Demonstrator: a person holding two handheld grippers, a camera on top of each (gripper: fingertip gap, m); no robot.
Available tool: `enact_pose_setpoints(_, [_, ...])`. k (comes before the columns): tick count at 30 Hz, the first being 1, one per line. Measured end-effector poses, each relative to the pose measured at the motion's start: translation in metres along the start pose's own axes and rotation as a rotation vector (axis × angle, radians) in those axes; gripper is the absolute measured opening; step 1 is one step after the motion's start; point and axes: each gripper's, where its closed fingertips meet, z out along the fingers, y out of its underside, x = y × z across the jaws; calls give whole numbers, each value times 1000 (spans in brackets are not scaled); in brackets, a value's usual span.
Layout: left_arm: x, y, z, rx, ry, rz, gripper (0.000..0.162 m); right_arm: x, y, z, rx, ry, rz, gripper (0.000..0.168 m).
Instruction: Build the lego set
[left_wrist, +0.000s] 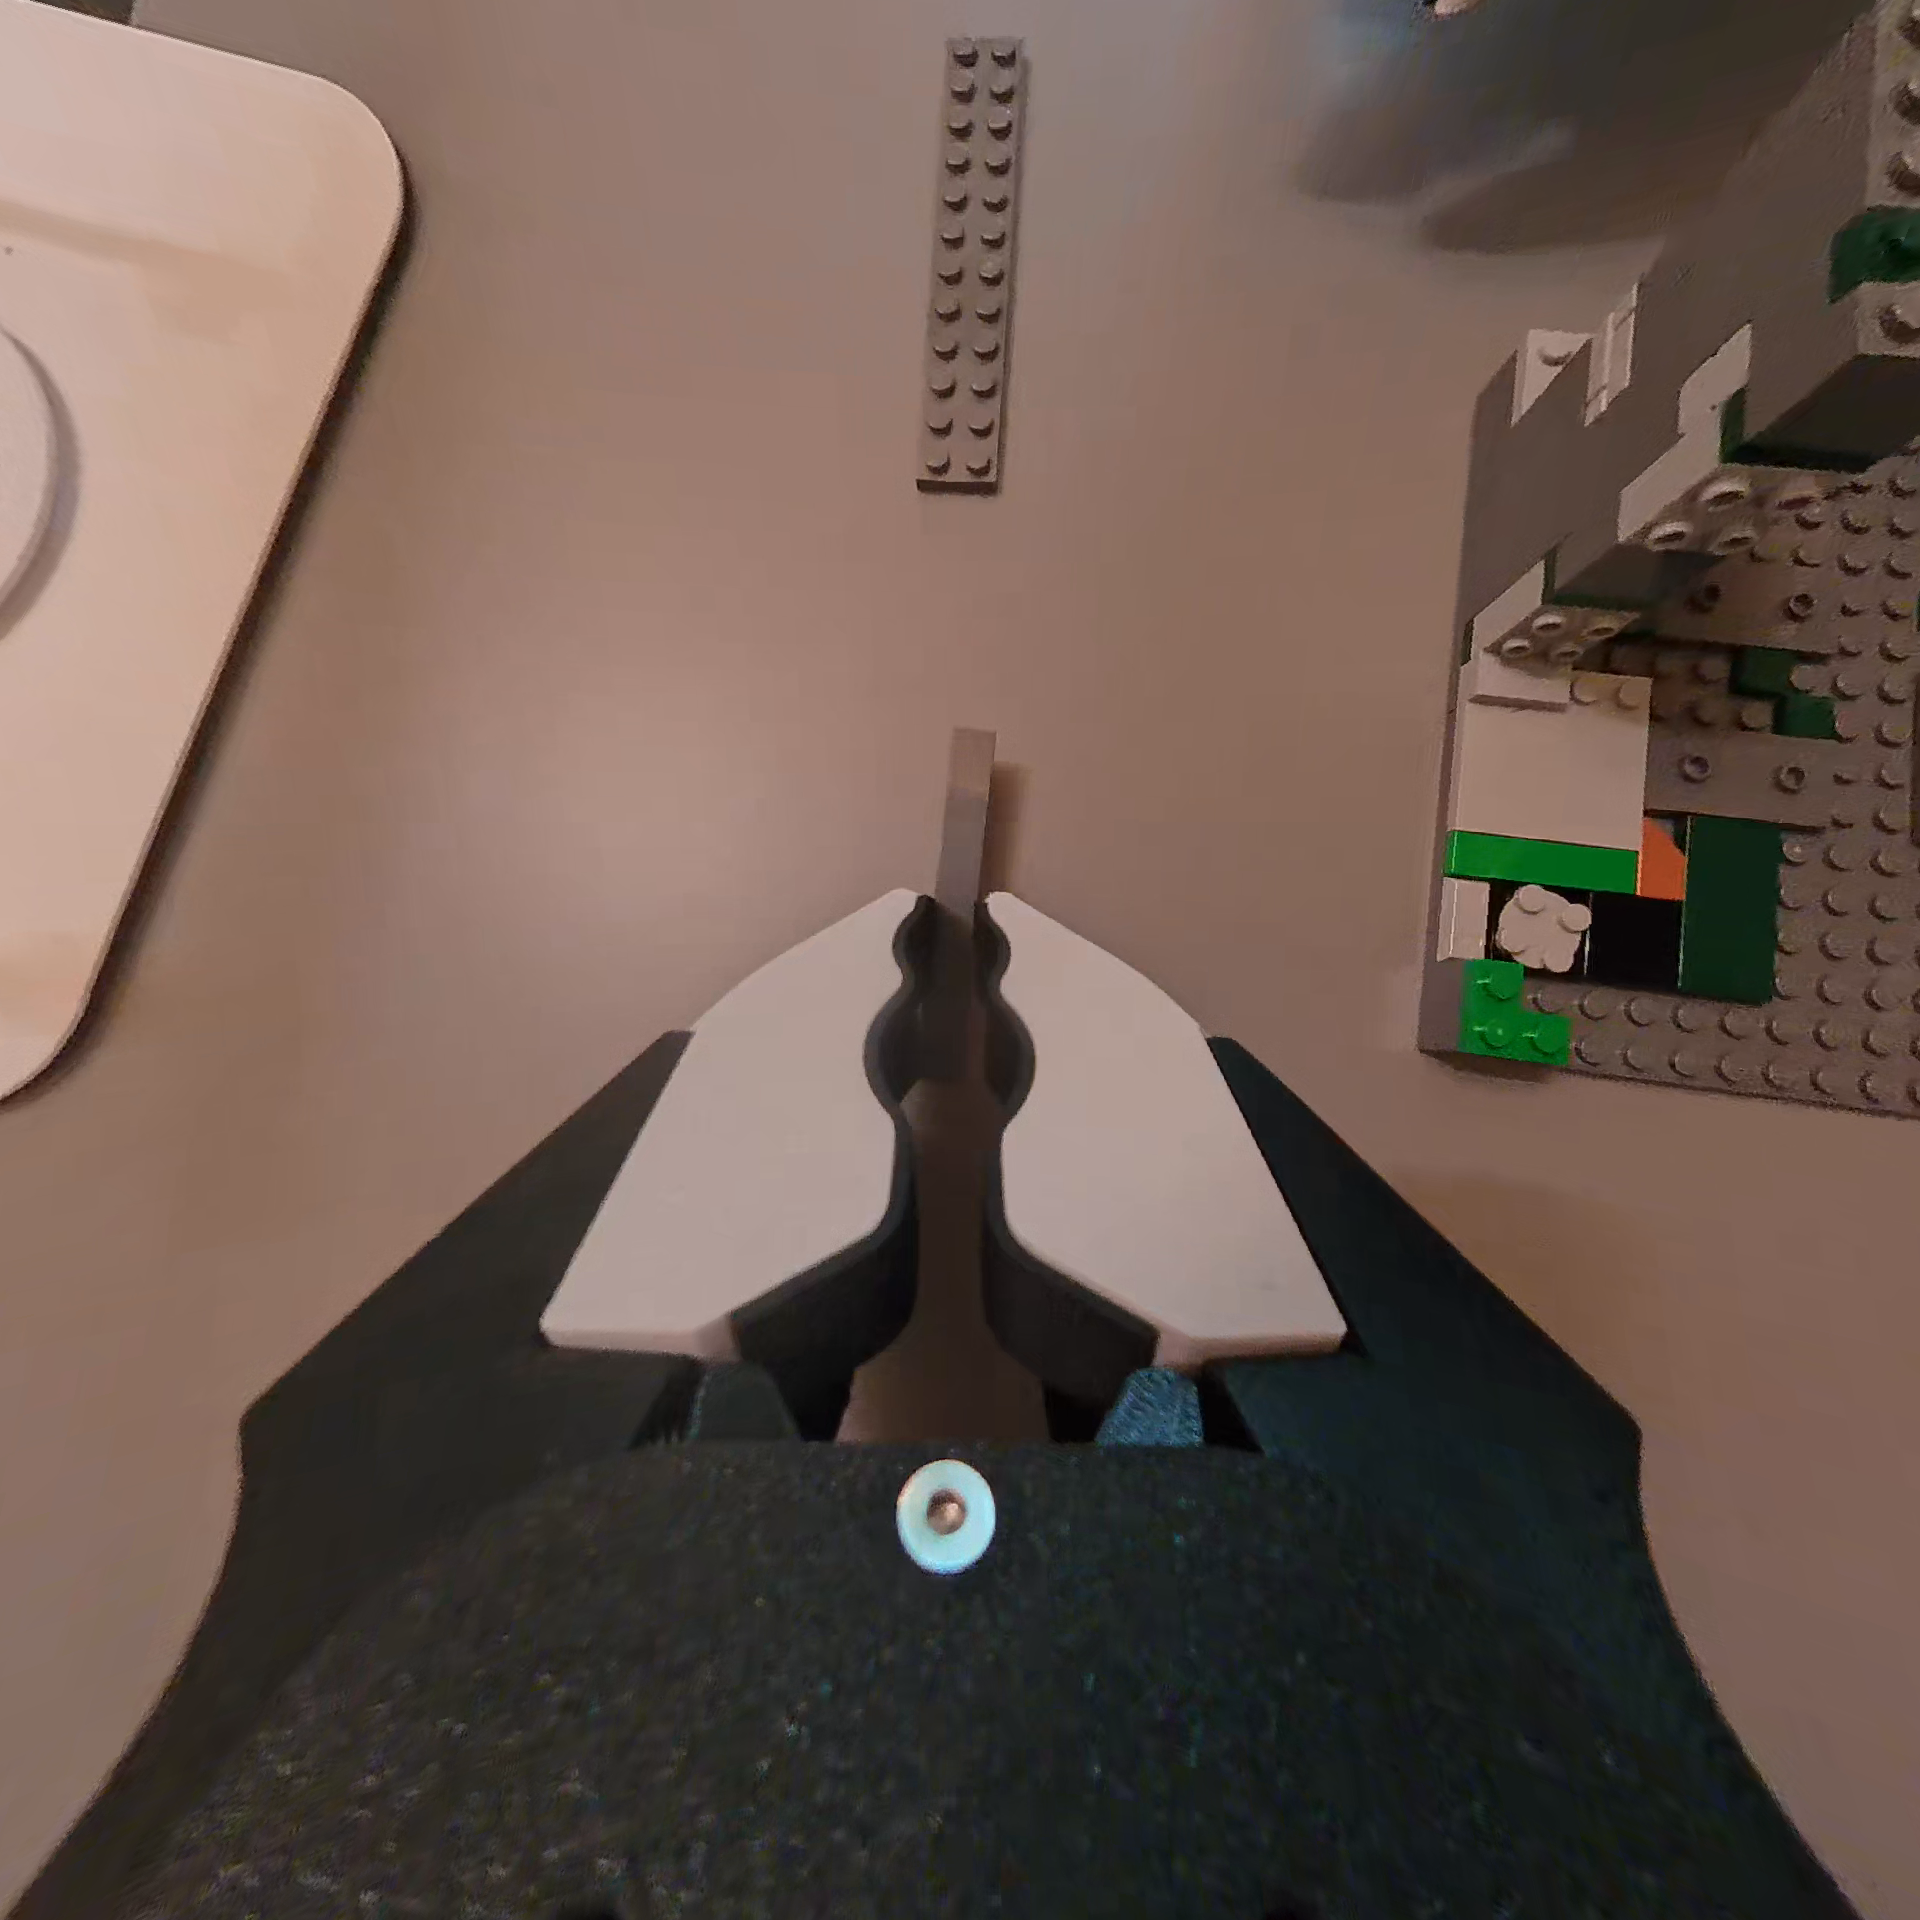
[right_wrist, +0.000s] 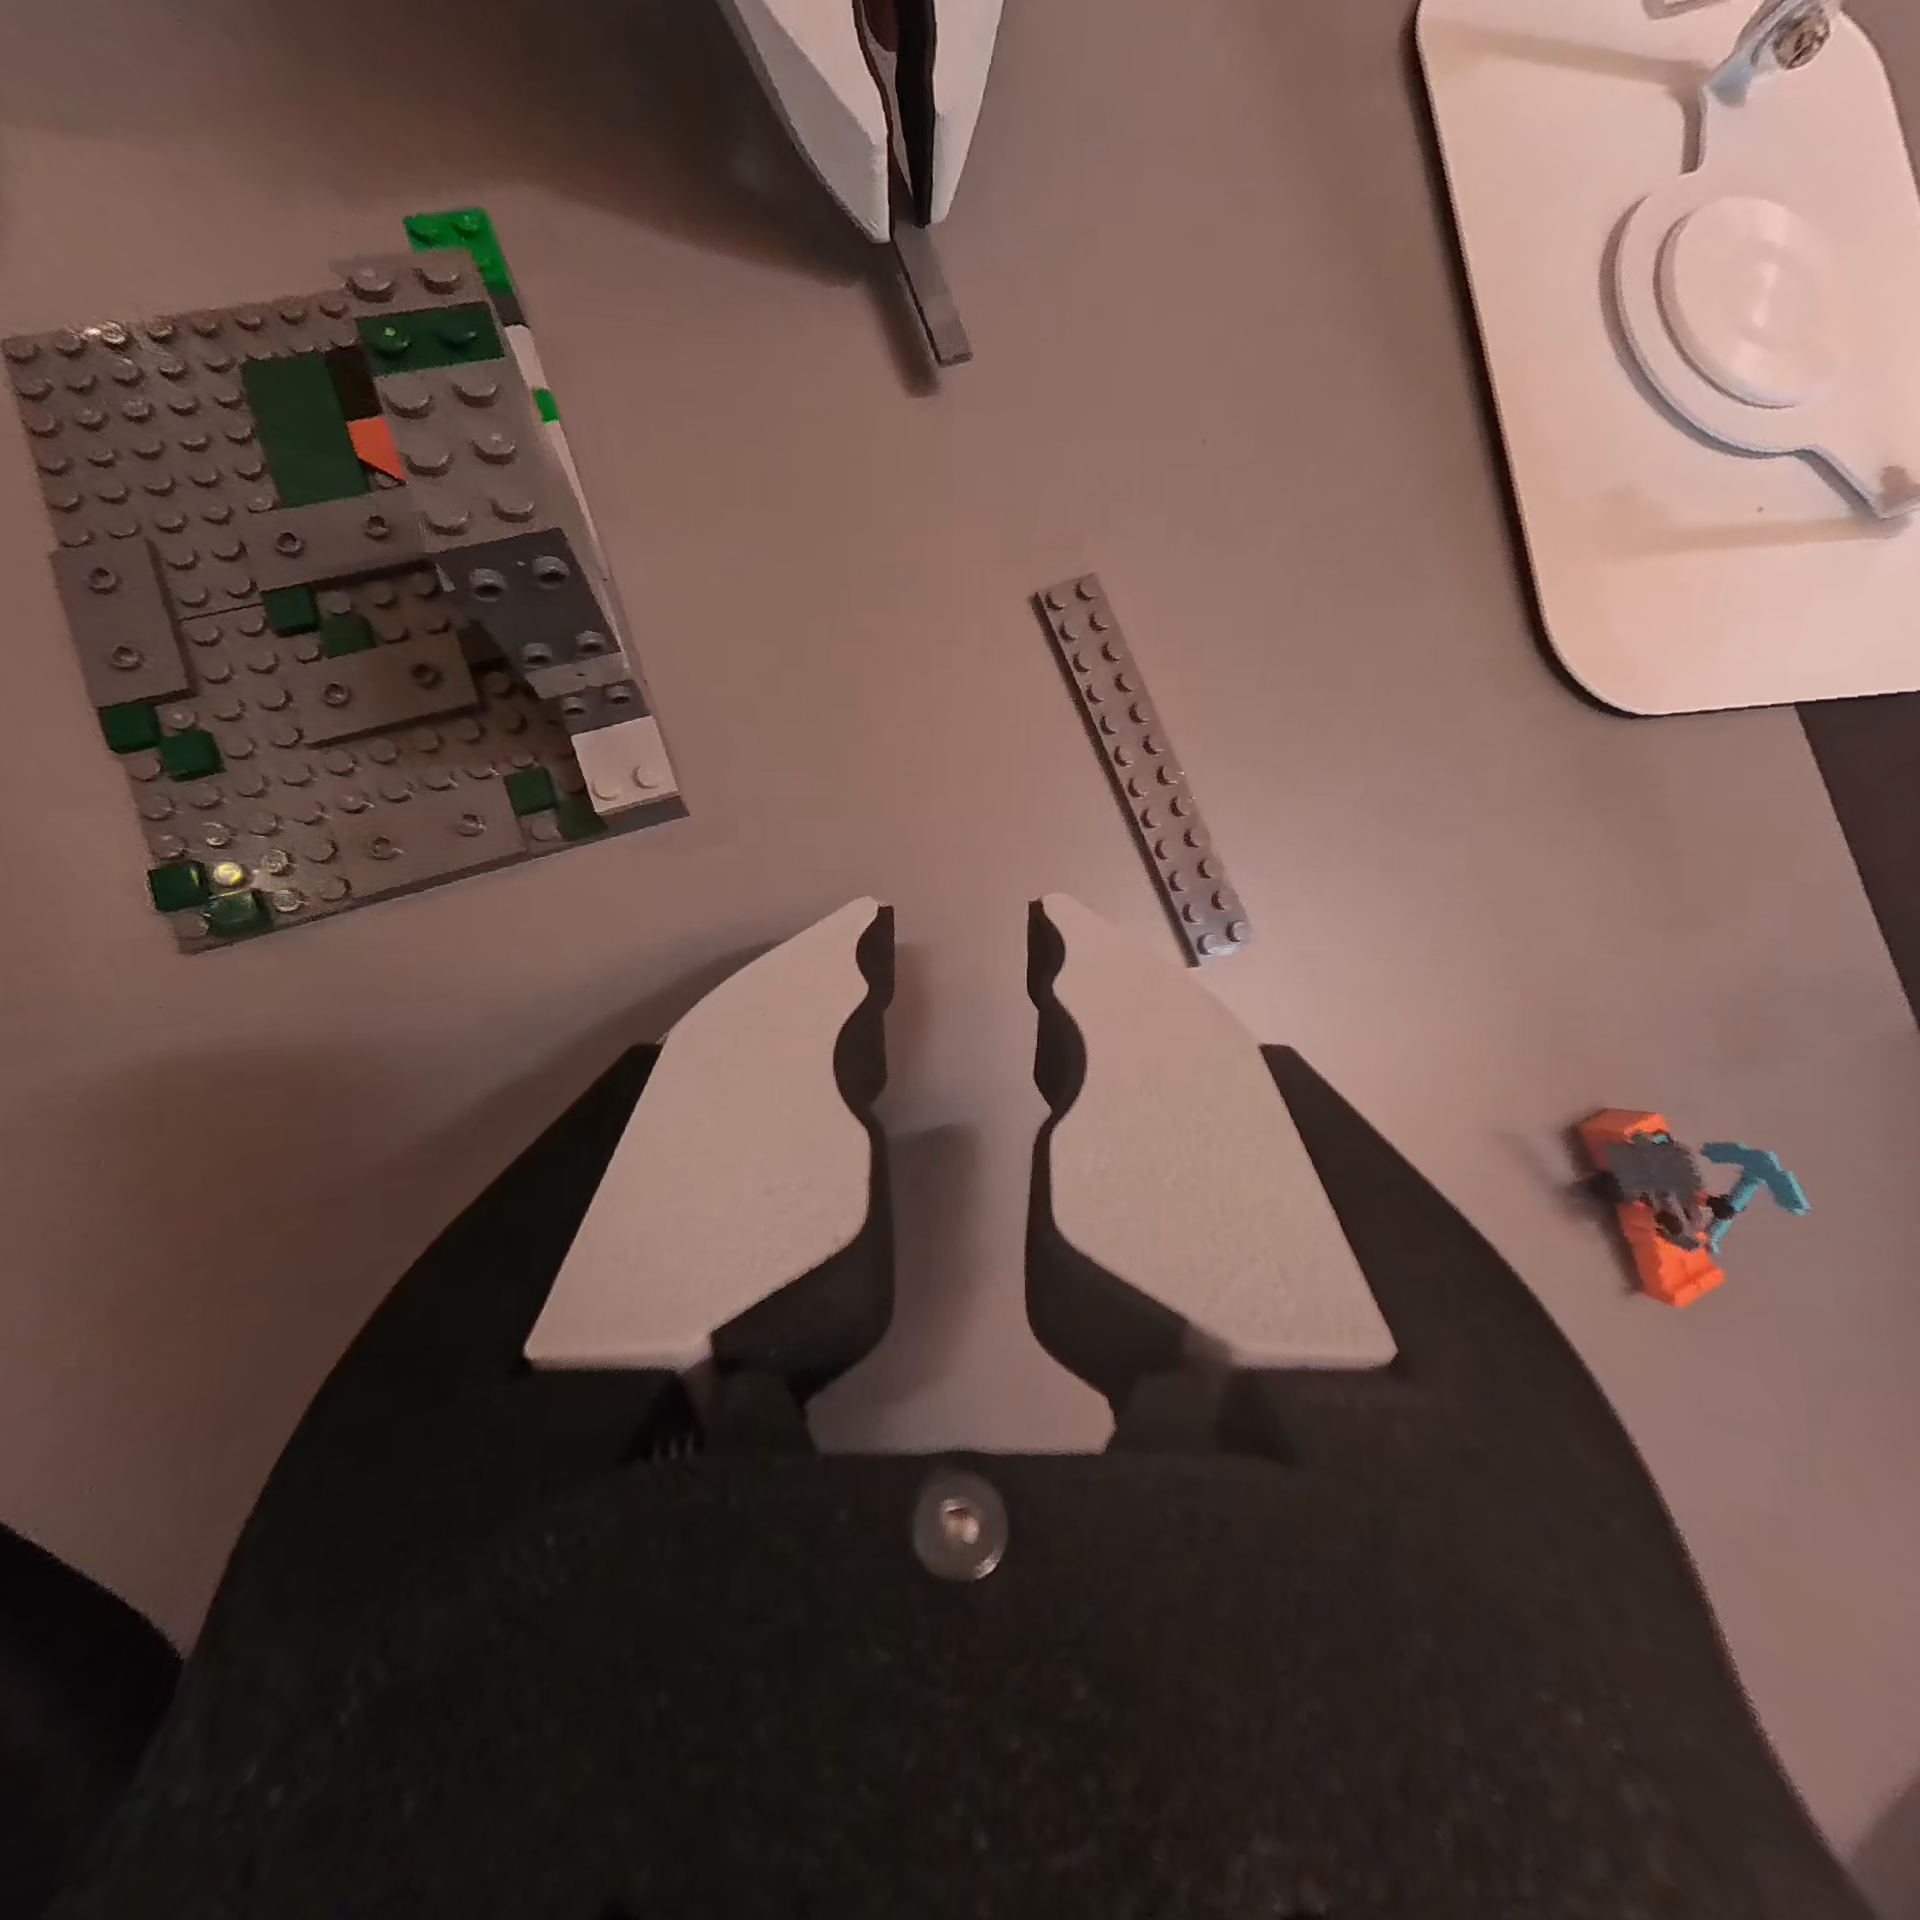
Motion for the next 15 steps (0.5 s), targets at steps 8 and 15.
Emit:
enact_pose_setpoints(8, [-16, -2, 5, 15, -22, -46, 22, -6, 4, 0, 6, -5, 20, 24])
enact_pose_setpoints(15, [-3, -15, -11, 103, -72, -55, 20, -2, 6, 1, 27, 0, 60, 24])
